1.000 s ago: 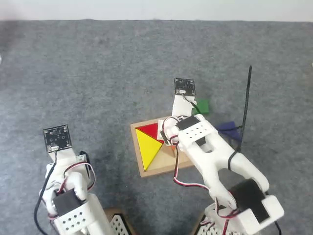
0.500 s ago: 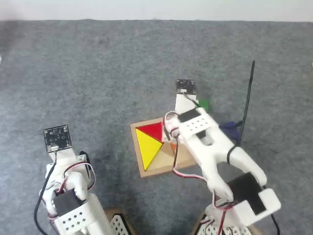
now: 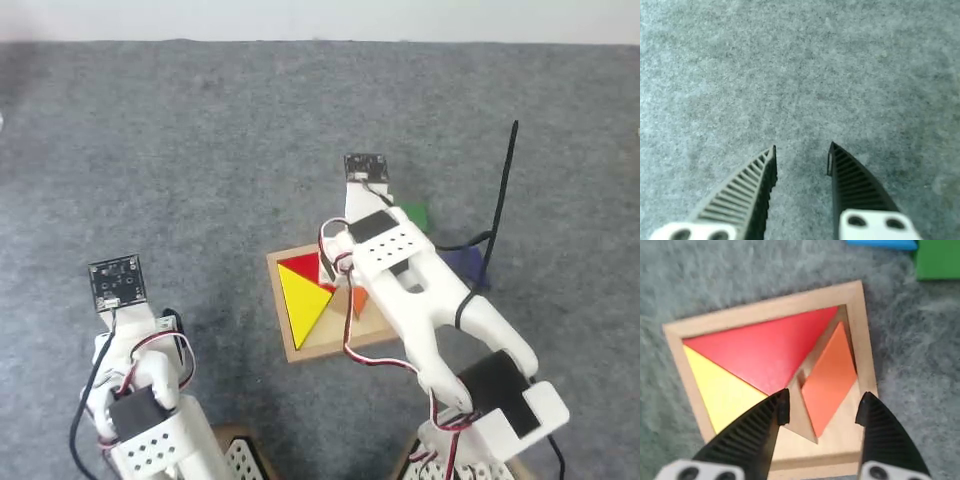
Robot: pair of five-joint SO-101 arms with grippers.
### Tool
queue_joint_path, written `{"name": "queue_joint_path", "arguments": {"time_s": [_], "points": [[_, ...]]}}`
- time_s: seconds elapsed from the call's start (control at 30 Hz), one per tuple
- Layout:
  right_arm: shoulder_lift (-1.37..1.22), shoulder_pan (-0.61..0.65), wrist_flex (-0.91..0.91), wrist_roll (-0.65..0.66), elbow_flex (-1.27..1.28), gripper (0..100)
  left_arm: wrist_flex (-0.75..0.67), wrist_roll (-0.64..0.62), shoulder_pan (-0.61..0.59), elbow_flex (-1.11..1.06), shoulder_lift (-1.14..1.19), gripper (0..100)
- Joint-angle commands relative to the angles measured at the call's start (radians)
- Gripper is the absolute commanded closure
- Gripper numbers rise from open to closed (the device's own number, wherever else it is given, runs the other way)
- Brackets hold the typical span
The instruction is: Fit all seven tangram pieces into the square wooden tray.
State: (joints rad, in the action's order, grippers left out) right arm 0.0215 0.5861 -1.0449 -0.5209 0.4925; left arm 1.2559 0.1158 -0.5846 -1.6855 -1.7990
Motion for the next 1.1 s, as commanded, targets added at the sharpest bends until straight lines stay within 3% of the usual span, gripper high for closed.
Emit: {"name": "queue_joint_path", "arguments": {"time_s": [0.0, 0.43, 1.07], "points": [[0.004, 0.008, 0.004, -0.08, -0.069, 77.5, 0.005, -0.008, -0.006, 0.004, -0.018, 83], [0.004, 0.008, 0.174, -0.15, 0.049, 81.2, 0.005, -0.008, -0.008, 0.004, -0.018, 83], [-0.058, -0.071, -0.031, -0.123, -0.041, 81.1, 0.005, -0.008, -0.008, 0.004, -0.018, 83]]}}
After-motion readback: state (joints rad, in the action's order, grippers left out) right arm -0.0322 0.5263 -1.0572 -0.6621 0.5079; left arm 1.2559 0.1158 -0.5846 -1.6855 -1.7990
